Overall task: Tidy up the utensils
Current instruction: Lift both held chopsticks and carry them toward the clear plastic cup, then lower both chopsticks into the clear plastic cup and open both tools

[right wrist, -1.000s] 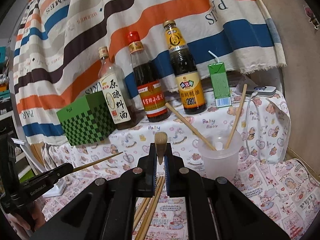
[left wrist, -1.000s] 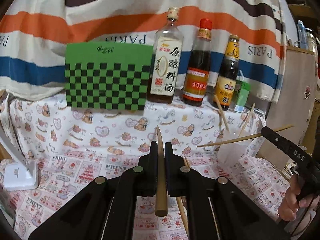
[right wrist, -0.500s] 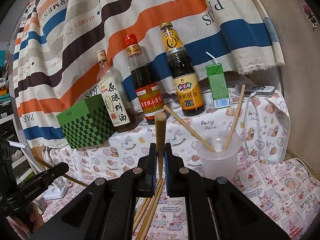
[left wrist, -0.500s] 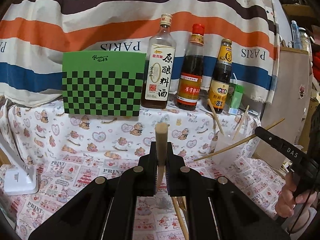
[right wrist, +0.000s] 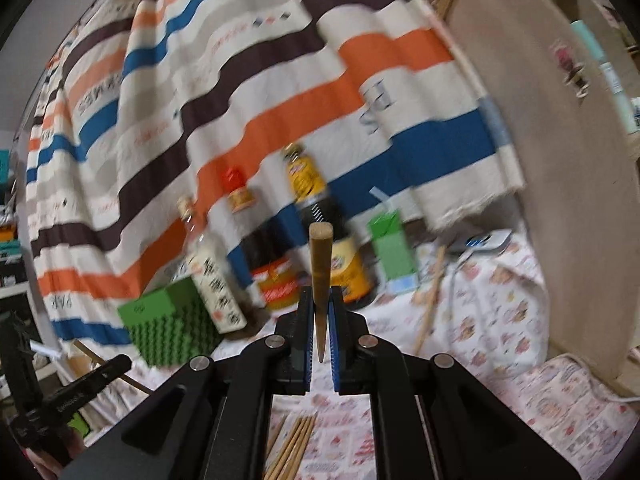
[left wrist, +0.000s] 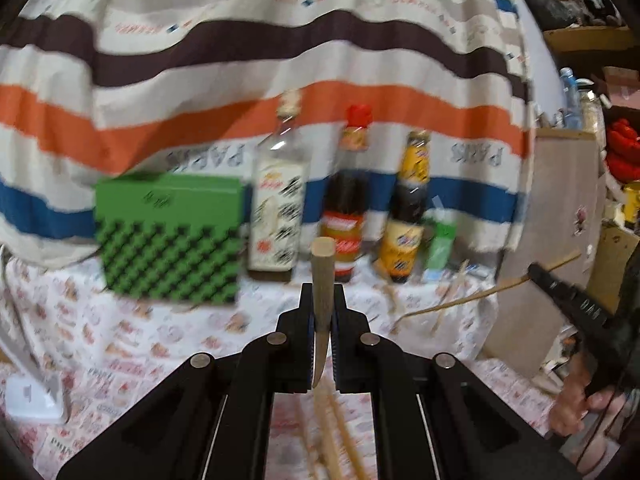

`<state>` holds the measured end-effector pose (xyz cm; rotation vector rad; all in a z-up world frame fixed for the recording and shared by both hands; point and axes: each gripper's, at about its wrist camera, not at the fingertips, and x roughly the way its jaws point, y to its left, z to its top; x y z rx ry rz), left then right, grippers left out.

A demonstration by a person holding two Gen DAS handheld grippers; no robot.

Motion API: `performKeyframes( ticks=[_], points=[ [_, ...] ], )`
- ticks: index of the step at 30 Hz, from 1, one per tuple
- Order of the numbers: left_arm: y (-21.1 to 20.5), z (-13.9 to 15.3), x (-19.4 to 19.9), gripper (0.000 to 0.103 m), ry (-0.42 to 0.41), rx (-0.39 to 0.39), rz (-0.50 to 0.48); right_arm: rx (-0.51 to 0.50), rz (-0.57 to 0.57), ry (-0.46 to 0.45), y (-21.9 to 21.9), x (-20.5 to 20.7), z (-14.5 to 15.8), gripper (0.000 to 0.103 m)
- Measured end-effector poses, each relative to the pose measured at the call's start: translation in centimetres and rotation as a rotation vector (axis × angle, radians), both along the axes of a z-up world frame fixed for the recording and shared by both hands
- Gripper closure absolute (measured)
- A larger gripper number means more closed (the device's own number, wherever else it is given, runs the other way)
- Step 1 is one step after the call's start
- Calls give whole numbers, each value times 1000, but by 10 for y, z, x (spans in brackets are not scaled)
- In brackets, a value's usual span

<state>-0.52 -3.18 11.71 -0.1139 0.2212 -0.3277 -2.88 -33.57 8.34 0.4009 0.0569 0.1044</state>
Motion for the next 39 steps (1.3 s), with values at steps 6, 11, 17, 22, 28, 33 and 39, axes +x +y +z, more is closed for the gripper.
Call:
performKeyframes(
  ticks=[6, 11, 17, 22, 28, 33, 39],
  points=[
    [-41, 32, 9, 97, -57, -89, -147, 20, -87, 9, -28, 4, 0, 96],
    [-79, 42, 29, 97, -46, -98, -161, 75, -88, 93, -50, 27, -14, 96],
    [-120, 32, 53, 97, -17, -37, -174, 129, -49, 186, -64, 51, -34, 96],
    [-148, 20, 74, 97, 3, 37, -151, 171, -33, 215, -73, 61, -44, 96],
    [-165, -4, 100, 97, 76, 72, -174, 132, -50, 245, -70, 72, -49, 95],
    [-170, -24, 120, 97, 145, 77, -165, 105, -48, 273, -68, 83, -56, 95],
    [-168, -39, 132, 97, 170, 102, -136, 123, -11, 305, -71, 94, -64, 95]
  ],
)
